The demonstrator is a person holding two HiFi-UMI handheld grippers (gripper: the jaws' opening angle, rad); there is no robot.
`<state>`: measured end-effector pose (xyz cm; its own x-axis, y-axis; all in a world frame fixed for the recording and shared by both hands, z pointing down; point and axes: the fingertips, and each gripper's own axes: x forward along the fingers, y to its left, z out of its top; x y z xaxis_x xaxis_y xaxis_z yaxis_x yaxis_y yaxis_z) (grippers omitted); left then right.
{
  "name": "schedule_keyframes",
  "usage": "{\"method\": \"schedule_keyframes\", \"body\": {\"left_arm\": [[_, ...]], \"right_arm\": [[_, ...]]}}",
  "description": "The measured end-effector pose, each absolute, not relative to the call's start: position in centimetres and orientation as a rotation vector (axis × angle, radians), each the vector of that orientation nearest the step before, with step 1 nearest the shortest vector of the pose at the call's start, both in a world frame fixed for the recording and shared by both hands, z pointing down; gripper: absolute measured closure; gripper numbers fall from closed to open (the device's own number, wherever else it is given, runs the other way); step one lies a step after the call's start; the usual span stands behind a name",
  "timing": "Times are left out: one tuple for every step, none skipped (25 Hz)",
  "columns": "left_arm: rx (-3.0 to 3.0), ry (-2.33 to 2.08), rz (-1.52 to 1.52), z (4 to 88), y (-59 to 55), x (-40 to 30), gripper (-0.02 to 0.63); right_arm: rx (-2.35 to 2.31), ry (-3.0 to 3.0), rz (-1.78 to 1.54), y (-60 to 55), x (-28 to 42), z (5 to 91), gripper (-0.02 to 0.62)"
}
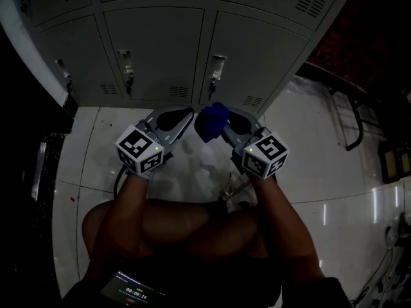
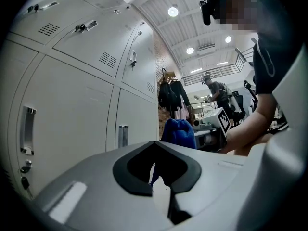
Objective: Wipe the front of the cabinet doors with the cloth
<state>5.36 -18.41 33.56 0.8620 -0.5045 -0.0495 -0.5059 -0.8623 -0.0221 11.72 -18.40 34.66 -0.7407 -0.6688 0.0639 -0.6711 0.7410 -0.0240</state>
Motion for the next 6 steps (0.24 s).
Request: {"method": "schedule_keyframes", "body": {"left_arm": [[-2.999, 0.812, 0.062, 33.63, -18.42, 5.38, 0.606], [-3.0, 0.81, 0.058, 33.72, -18.38, 5.41, 0.606], [-3.001, 0.809, 0.055, 33.82, -18.32, 5.45, 0.606], [-3.002, 0.808, 0.053, 33.9, -18.28, 5.48, 0.606], [-3.002, 0.808, 0.051, 33.96, -18.27, 5.51, 0.606], [-3.002, 0.807, 0.049, 34.0, -18.27, 5.55, 0.606]], "right_arm": [[1.114, -2.885, 0.073, -18.43, 11.75, 34.64, 0.518], [1.116, -2.887, 0.077, -18.4, 11.73, 34.65, 0.518], [1.117, -2.889, 0.08, -18.36, 11.69, 34.68, 0.518], [1.115, -2.889, 0.081, -18.33, 11.65, 34.7, 0.518], [1.113, -2.889, 0.08, -18.33, 11.63, 34.72, 0.518], [1.111, -2.888, 0.079, -18.35, 11.62, 34.73, 0.518]]}}
